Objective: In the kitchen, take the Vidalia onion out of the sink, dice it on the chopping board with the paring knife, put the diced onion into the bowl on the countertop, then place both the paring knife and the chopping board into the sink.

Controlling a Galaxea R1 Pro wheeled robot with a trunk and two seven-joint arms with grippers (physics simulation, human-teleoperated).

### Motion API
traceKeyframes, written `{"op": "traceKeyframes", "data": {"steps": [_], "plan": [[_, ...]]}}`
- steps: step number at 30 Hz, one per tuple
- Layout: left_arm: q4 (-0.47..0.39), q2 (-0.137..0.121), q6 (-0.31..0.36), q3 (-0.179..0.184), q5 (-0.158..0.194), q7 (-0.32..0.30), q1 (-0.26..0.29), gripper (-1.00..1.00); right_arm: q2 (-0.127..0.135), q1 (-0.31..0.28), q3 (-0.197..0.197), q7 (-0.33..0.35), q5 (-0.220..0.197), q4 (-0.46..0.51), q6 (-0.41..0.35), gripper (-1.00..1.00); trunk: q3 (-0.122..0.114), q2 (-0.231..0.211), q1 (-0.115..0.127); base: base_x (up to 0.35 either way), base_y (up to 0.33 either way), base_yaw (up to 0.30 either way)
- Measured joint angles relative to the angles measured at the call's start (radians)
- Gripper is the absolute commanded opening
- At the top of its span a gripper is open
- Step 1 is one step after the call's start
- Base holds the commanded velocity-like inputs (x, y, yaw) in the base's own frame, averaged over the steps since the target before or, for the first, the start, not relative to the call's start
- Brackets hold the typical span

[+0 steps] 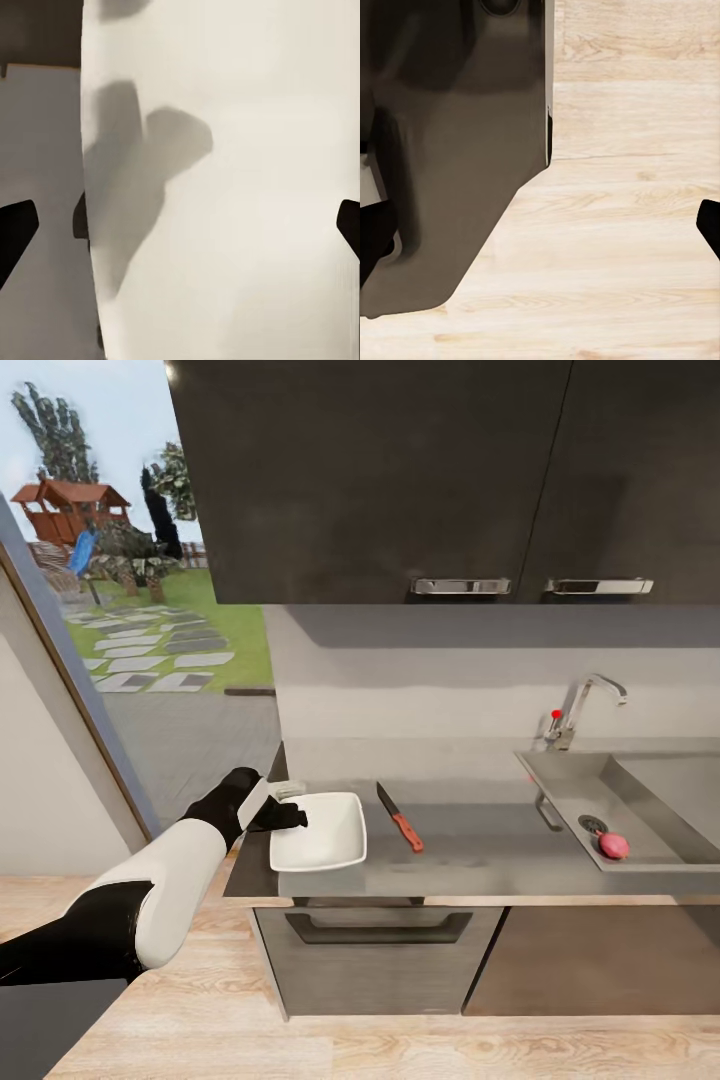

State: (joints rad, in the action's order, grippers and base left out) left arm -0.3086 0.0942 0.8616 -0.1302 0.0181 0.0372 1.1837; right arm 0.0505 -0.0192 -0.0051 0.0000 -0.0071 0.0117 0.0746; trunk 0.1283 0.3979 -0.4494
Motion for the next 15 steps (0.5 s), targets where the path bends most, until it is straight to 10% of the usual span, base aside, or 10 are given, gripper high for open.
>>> {"op": "traceKeyframes", "data": {"steps": [15], "plan": [[0.0,-0.001,0.0,0.0,0.0,0.0,0.0,1.0,0.0,0.0,0.001,0.0,0.0,0.0,0.001,1.0,-0.011,0.0,0.0,0.0,0.0,0.0]]}}
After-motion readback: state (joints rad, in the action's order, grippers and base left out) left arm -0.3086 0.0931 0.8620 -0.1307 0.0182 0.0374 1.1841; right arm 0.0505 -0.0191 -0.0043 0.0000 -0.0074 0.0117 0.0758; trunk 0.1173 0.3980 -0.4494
